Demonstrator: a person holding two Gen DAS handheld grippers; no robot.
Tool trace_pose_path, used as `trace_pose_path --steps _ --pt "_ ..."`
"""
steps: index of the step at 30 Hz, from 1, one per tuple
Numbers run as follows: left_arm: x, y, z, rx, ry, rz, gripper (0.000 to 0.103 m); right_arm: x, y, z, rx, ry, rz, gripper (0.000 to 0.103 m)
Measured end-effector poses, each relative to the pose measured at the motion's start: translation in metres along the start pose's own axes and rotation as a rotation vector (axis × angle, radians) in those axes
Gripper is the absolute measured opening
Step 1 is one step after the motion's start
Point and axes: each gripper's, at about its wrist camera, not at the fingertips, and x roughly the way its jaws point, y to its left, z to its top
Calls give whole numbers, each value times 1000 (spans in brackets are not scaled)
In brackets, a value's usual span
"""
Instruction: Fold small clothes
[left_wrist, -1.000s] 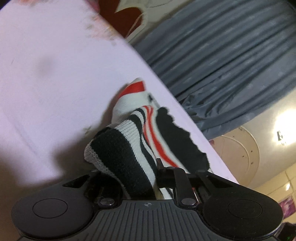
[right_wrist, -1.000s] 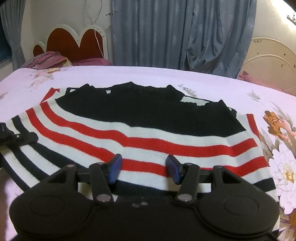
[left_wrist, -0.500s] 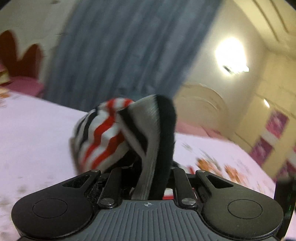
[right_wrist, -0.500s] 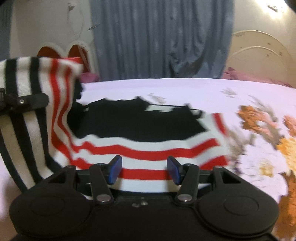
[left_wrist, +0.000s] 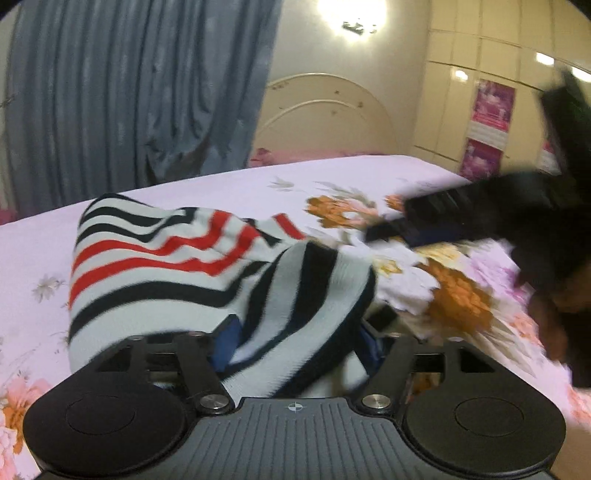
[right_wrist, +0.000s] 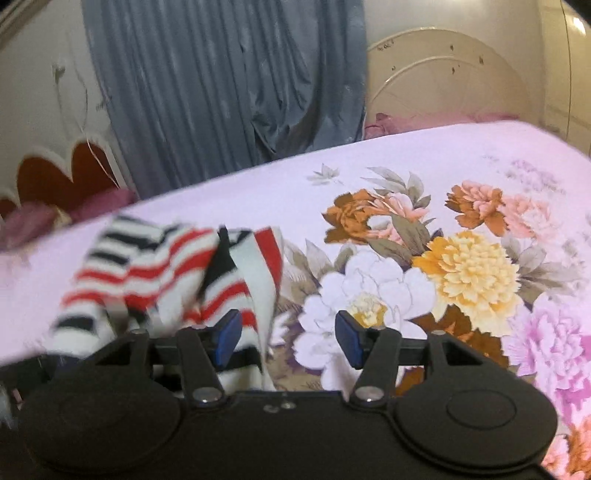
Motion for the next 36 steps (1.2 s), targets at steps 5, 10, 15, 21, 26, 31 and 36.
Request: trace_pose_path --steps 5,10,15,21,26,31,36 --pt "-29 -1 -7 -26 -13 -12 66 13 17 16 19 46 168 68" --pt "-65 20 -12 -83 -61 63 66 56 35 12 49 197 259 70" --pt "-84 57 -17 -185 -97 171 66 80 41 4 95 272 282 65" --pt "-70 89 -19 -284 -87 259 66 81 51 2 85 249 288 27" --pt "-57 84 -14 -298 -103 237 66 39 65 9 -109 41 212 20" --pt "-36 69 -10 -279 -94 173 66 23 48 7 -170 -24 111 20" --pt "-11 58 -13 -273 -26 127 67 46 20 -13 -47 72 81 20"
